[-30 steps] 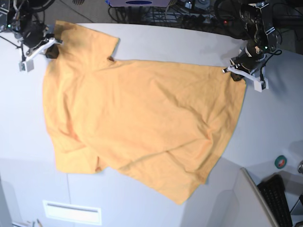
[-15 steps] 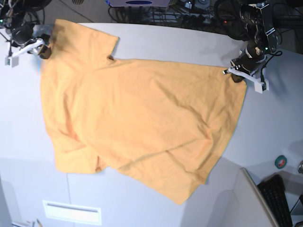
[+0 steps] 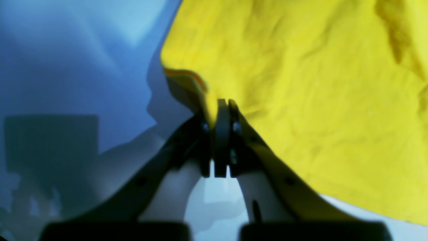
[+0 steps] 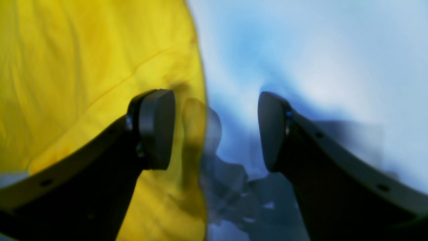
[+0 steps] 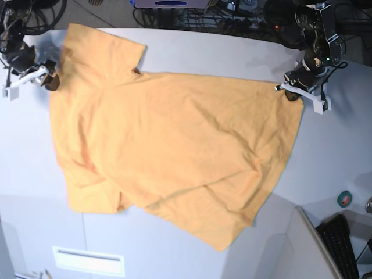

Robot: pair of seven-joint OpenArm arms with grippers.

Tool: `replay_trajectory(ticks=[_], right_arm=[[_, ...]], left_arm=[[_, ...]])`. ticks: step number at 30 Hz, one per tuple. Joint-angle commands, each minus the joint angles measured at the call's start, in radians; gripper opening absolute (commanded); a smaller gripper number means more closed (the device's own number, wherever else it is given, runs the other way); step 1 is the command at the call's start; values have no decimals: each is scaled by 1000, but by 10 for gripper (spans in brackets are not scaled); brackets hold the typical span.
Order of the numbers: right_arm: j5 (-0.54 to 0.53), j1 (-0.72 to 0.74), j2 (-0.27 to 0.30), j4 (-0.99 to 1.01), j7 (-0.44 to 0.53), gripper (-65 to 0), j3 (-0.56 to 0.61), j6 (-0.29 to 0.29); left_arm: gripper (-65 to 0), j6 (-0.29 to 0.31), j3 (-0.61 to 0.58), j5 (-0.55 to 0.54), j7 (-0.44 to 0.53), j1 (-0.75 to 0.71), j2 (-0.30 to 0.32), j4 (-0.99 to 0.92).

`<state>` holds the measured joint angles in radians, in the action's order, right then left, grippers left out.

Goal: Layout the t-shirt on the table in an organized manner, then fold the t-shirt properly
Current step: 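Drag the held shirt edges toward the robot with both grippers, then lift the shirt high with both grippers and swing it flat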

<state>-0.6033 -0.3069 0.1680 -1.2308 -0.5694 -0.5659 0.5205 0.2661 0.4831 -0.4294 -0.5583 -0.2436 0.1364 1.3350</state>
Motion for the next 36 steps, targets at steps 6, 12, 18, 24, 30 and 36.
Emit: replay_trajectory(ticks=[6,12,18,24,30,36], right_arm=[[0,-47,5,-10,-33,-281,86,39],[-2,-24,-11,18,-13,-371,93,39],[-2,-1,-11,76,53,-650,94,39],[-4,-59,-14,-76,48,-650,94,36],[6,35,2,-306,-108,-650,94,17],[6,240,83,-340,-200,-650,99,-93]], left_arm=[[-650,6,6,-9,17,5,10,14],[-650,6,4,-10,17,5,10,14],[-650,6,-1,-9,17,-1,10,21],[-650,6,-7,-7,16,0,24,71],[-650,0,-120,-7,14,85,64,134],[-650,0,-146,-7,-141,321,62,103]])
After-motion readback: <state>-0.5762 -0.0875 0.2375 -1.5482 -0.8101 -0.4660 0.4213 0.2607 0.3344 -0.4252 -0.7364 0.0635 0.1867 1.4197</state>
